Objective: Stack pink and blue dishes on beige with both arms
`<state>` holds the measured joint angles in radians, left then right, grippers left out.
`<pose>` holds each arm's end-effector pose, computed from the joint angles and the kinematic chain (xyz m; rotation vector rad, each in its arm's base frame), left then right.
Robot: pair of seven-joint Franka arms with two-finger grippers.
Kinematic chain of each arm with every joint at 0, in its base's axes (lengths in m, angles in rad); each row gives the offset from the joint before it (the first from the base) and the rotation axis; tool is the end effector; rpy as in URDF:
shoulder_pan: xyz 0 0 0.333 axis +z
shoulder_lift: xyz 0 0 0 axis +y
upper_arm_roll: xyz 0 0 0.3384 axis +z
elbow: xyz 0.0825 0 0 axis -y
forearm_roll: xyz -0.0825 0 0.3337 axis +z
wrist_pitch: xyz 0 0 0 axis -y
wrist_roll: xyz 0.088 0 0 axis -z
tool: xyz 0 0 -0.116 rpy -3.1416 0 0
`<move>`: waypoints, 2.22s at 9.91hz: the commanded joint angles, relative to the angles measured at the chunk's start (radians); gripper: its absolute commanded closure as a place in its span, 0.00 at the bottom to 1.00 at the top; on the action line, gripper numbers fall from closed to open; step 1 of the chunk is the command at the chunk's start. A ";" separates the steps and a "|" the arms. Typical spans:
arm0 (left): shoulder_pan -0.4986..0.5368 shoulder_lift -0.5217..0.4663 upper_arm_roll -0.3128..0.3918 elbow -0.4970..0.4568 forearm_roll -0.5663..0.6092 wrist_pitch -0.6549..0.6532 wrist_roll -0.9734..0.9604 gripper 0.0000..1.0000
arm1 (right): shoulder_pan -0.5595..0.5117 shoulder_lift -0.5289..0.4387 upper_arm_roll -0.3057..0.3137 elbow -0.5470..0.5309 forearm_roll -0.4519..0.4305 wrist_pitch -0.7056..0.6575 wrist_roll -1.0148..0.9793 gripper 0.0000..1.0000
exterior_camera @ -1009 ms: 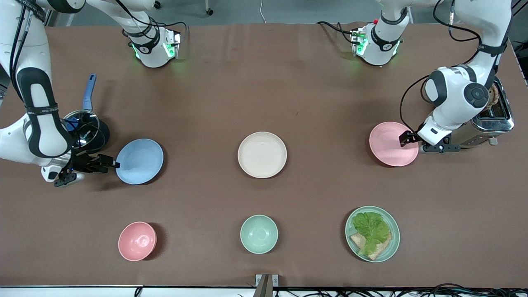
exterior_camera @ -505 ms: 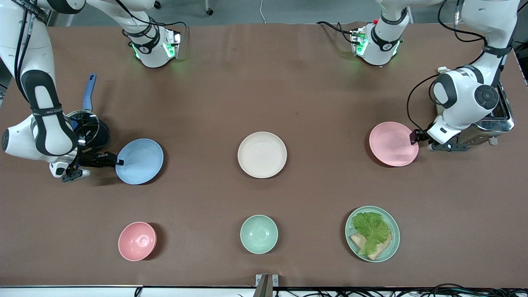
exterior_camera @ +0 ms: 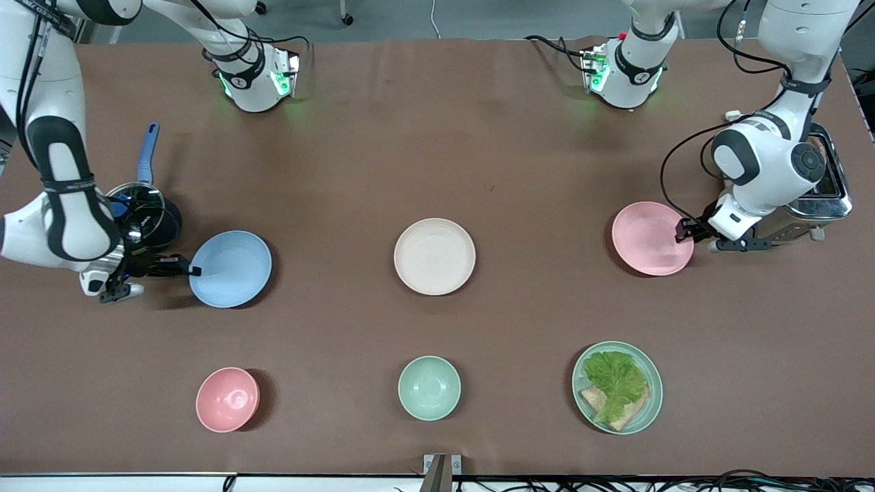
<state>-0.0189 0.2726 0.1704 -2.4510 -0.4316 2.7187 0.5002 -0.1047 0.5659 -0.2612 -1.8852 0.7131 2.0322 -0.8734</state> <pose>0.4590 0.0848 0.2500 3.0184 0.0590 0.0740 0.5533 -0.1558 0.2418 -2.5899 -0.0903 0.0627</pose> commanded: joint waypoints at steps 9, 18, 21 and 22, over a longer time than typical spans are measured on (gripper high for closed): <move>-0.047 -0.119 -0.079 0.191 -0.119 -0.259 0.020 0.97 | 0.069 -0.064 -0.096 0.457 -0.135 -0.484 0.491 1.00; -0.124 0.152 -0.595 0.296 -0.104 0.125 -0.601 0.99 | 0.336 -0.124 -0.092 0.229 -0.086 -0.289 0.620 1.00; -0.205 0.301 -0.624 0.430 -0.104 0.136 -0.701 0.98 | 0.491 -0.171 -0.092 0.091 -0.057 -0.105 0.737 1.00; -0.220 0.301 -0.626 0.431 -0.104 0.141 -0.713 0.97 | 0.554 -0.190 -0.092 0.031 -0.017 -0.027 0.760 1.00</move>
<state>-0.2217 0.5199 -0.4542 -2.0509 -0.5322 2.8428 -0.1978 0.3760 0.4578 -0.3457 -1.7259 0.6616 1.9180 -0.1533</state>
